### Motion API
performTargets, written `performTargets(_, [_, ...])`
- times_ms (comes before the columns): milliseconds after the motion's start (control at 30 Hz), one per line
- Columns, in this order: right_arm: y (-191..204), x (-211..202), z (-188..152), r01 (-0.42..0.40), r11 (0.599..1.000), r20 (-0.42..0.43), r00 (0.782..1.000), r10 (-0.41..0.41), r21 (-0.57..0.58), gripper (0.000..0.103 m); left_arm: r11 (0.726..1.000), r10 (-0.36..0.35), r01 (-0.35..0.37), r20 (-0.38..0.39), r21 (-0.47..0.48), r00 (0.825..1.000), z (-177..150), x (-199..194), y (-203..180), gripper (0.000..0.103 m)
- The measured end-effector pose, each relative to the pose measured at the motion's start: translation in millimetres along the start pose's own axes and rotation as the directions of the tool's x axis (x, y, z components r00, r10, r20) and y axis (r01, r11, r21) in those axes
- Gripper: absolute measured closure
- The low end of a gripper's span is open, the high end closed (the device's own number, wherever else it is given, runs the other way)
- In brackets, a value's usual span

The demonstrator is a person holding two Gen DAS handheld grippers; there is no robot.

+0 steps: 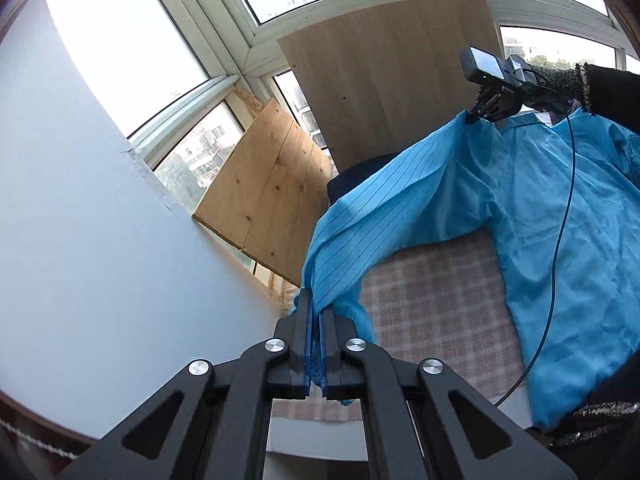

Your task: Fold clothes

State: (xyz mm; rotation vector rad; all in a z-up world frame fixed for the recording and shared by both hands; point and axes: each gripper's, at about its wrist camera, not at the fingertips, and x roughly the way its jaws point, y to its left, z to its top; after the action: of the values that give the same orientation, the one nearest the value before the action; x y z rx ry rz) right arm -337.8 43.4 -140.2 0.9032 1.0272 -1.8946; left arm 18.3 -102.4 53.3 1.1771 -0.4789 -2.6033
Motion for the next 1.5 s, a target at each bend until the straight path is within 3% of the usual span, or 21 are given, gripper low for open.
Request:
performTargets(167, [11.1, -25.2, -44.5, -0.012, 0.997, 0.033, 0.999, 0.014, -0.079, 0.101, 0.999, 0.03, -0.03, -0.043, -0.01, 0.999, -37.3, -63.1, -84.9, 0.101])
performTargets(333, [25.3, -32.9, -108.6, -0.03, 0.991, 0.001, 1.0, 0.03, -0.13, 0.101, 0.997, -0.06, 0.056, -0.109, -0.044, 0.992, -90.0, -80.0, -177.7, 0.101])
performTargets(500, [43.9, -3.3, -174.4, -0.066, 0.99, -0.124, 0.991, 0.051, -0.125, 0.101, 0.96, -0.267, 0.242, -0.204, -0.141, 0.942, -153.9, -54.7, -264.3, 0.1])
performTargets(567, [54.4, 10.9, -192.3, -0.065, 0.988, -0.17, 0.985, 0.041, -0.14, 0.101, 0.948, -0.305, 0.274, -0.219, -0.162, 0.927, -169.2, -50.7, -290.5, 0.095])
performTargets(667, [61.1, 24.6, -203.9, -0.056, 0.988, -0.211, 0.977, 0.024, -0.146, 0.101, 0.94, -0.327, 0.292, -0.219, -0.177, 0.919, -181.5, -50.5, -314.6, 0.093])
performTargets(767, [64.0, 23.8, -206.9, -0.082, 0.987, -0.214, 0.976, 0.051, -0.138, 0.101, 0.952, -0.297, 0.267, -0.242, -0.151, 0.924, -193.8, -54.6, -324.0, 0.092])
performTargets(900, [73.1, 26.2, -209.5, -0.08, 0.976, -0.244, 0.969, 0.029, -0.201, 0.101, 0.917, -0.359, 0.295, -0.233, -0.27, 0.904, -219.6, -71.8, -307.5, 0.088])
performTargets(1033, [81.1, 29.0, -207.9, -0.082, 0.968, -0.262, 0.965, 0.017, -0.238, 0.101, 0.893, -0.362, 0.256, -0.253, -0.37, 0.897, -244.9, -76.3, -281.1, 0.081])
performTargets(1200, [88.8, 29.3, -205.4, -0.092, 0.957, -0.276, 0.961, 0.014, -0.274, 0.101, 0.855, -0.357, 0.243, -0.182, -0.459, 0.916, -243.8, -28.4, -242.8, 0.078])
performTargets(1367, [90.6, 28.3, -201.4, -0.114, 0.958, -0.28, 0.959, 0.038, -0.263, 0.101, 0.806, -0.441, 0.317, -0.15, -0.5, 0.885, -236.8, 24.9, -240.4, 0.078])
performTargets(1500, [100.7, 26.1, -202.5, -0.137, 0.952, -0.271, 0.961, 0.06, -0.274, 0.101, 0.785, -0.469, 0.352, -0.118, -0.51, 0.875, -227.9, 34.8, -244.6, 0.078])
